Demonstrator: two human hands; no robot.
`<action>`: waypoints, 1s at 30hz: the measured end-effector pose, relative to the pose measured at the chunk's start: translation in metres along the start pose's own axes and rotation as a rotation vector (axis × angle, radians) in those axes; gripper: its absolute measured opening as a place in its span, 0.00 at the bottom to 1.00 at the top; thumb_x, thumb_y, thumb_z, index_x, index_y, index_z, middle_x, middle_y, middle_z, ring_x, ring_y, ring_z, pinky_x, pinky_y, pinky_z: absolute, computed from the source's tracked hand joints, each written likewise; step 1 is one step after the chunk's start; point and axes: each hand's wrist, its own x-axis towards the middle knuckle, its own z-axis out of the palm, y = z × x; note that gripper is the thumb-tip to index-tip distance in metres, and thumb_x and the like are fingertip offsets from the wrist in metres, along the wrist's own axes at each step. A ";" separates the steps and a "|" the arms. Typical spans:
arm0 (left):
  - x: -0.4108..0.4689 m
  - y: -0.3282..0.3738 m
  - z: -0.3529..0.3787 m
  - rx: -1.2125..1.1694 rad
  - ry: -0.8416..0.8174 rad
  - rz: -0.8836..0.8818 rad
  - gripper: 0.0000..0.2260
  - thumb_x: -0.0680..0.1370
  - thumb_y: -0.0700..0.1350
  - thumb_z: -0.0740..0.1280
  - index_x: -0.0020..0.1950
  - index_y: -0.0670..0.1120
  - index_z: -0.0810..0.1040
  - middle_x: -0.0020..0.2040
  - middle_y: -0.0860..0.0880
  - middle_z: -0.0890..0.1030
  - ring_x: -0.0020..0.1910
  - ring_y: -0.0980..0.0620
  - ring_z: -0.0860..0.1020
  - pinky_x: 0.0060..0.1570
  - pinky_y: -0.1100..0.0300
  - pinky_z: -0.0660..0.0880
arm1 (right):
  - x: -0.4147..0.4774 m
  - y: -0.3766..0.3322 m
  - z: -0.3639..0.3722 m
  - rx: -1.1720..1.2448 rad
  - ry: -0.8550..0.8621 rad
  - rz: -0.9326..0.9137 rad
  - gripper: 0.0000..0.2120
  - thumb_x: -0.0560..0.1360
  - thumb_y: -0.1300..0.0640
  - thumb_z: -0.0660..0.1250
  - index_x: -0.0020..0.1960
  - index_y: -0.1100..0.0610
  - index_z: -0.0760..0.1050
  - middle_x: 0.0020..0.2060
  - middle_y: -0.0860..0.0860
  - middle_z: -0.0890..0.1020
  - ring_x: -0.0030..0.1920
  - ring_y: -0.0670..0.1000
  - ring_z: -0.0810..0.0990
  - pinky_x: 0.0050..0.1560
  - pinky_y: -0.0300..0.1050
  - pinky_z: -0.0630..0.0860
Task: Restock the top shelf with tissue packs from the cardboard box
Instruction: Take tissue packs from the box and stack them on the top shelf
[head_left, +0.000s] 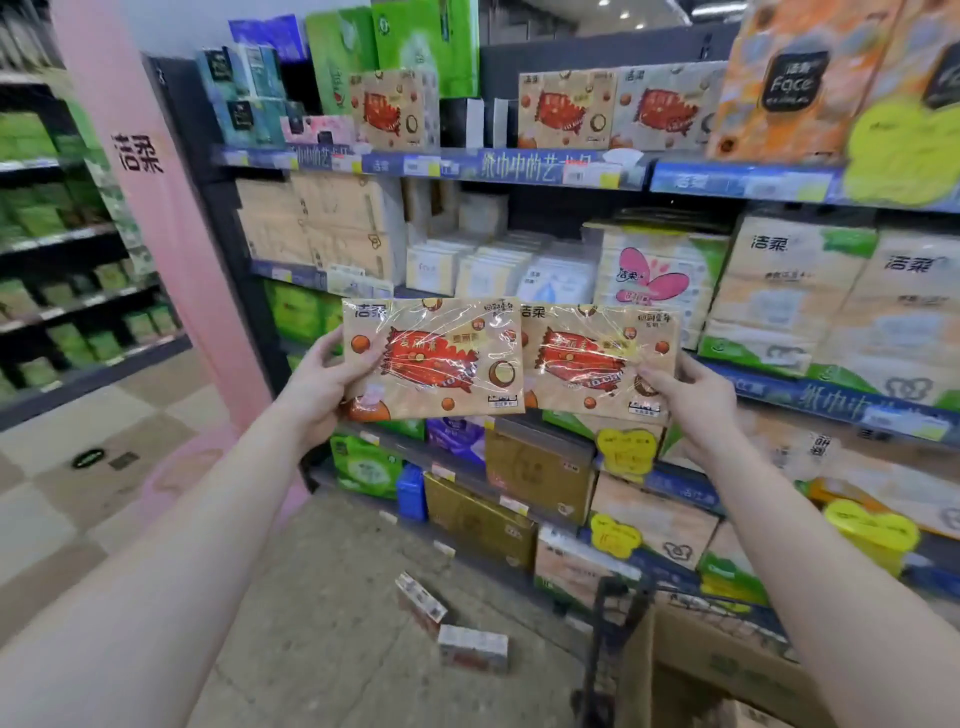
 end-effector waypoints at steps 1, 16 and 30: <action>0.006 0.011 -0.010 0.006 -0.019 0.014 0.35 0.71 0.45 0.79 0.76 0.46 0.71 0.57 0.47 0.87 0.50 0.47 0.87 0.38 0.54 0.83 | -0.003 -0.006 0.014 0.002 0.016 -0.008 0.21 0.74 0.61 0.76 0.67 0.57 0.80 0.55 0.49 0.86 0.46 0.40 0.85 0.48 0.36 0.81; 0.107 0.112 -0.040 -0.127 -0.172 0.078 0.47 0.65 0.43 0.80 0.81 0.47 0.63 0.63 0.44 0.82 0.49 0.49 0.88 0.43 0.50 0.84 | 0.041 -0.096 0.091 0.120 0.186 -0.133 0.13 0.74 0.57 0.77 0.58 0.51 0.82 0.53 0.50 0.87 0.51 0.50 0.83 0.54 0.50 0.78; 0.293 0.183 0.021 -0.129 -0.246 0.221 0.33 0.76 0.38 0.74 0.79 0.45 0.67 0.55 0.45 0.83 0.35 0.57 0.85 0.30 0.63 0.80 | 0.215 -0.200 0.135 0.195 0.225 -0.312 0.17 0.72 0.58 0.79 0.60 0.55 0.84 0.51 0.52 0.88 0.53 0.56 0.87 0.49 0.52 0.85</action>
